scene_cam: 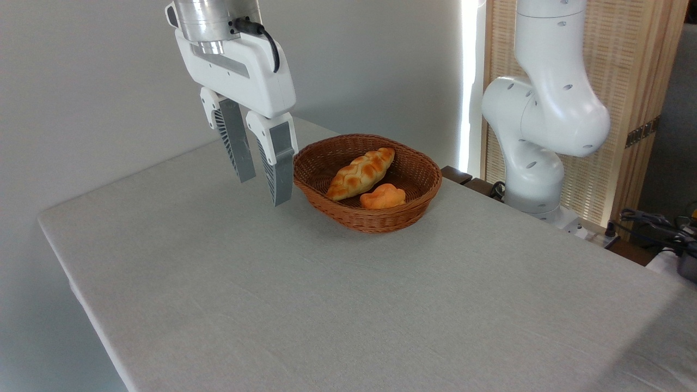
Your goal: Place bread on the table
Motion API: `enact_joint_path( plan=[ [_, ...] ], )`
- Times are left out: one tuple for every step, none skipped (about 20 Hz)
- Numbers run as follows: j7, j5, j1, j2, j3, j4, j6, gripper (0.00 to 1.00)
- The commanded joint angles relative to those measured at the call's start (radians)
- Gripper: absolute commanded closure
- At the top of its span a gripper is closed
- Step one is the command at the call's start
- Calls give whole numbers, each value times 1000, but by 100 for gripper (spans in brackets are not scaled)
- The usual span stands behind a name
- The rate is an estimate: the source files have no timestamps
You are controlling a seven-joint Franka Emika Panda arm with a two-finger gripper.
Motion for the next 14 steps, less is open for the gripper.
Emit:
enact_joint_path(
  plan=[
    [-16, -17, -8, 8, 14, 25, -25, 0],
    [-16, -20, -8, 8, 14, 25, -25, 0],
    [-17, -20, -8, 8, 14, 25, -25, 0],
    [-17, -20, -8, 8, 14, 23, -25, 0],
    [-17, -20, -8, 8, 14, 23, -25, 0],
    [-17, -20, -8, 8, 13, 23, -25, 0],
    [-19, -20, -8, 10, 13, 23, -25, 0],
    [-19, -20, -8, 10, 14, 22, -25, 0],
    [-19, -20, -8, 8, 13, 17, -24, 0],
    [-19, -20, -9, 7, 13, 13, -24, 0],
    [-19, -20, -9, 2, 11, 3, -22, 0],
    [-19, -22, -9, -3, 8, -10, -16, 0],
    [-20, -34, -11, -15, 3, -27, -15, 0],
    [-22, -52, -15, -29, 0, -49, -11, 0]
  ],
)
